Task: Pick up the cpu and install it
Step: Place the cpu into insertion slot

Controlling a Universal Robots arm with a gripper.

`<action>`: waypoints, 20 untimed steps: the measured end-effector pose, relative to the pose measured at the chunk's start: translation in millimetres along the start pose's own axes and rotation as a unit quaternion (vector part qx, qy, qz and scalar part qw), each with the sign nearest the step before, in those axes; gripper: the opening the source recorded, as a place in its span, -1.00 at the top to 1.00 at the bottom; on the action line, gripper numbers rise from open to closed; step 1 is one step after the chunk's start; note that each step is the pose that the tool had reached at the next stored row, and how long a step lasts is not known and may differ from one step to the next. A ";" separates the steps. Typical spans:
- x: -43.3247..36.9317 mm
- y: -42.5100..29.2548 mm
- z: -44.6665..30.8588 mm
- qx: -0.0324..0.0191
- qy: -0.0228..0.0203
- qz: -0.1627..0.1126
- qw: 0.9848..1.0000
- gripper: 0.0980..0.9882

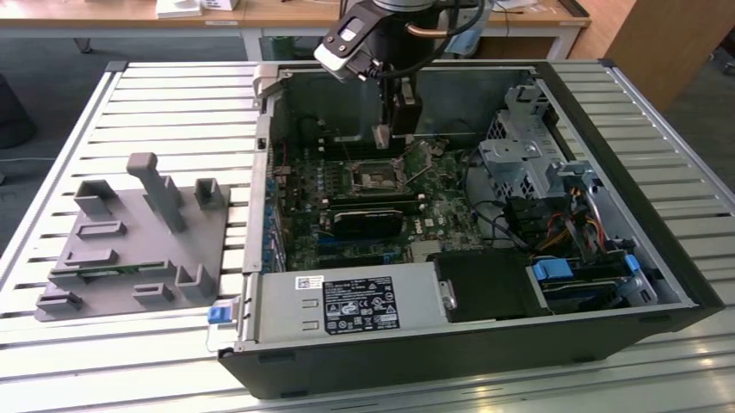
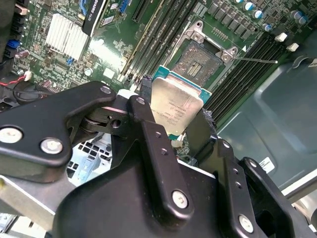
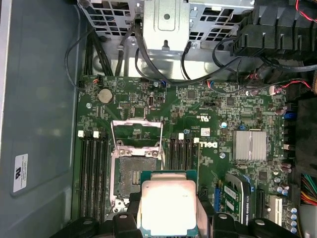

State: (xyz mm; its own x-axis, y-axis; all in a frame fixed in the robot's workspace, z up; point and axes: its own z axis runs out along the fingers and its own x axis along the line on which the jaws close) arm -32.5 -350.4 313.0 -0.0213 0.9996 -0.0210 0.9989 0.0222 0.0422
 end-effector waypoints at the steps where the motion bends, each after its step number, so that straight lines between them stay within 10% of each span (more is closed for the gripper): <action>1: 0.0 0.0 0.4 0.000 0.000 0.000 1.000 0.04; 20: 1.7 -1.8 10.1 0.000 0.000 0.000 1.000 0.04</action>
State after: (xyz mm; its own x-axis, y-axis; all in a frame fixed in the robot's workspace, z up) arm -33.9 -348.9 302.8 -0.0213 0.9995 -0.0215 0.9989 0.0222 0.0422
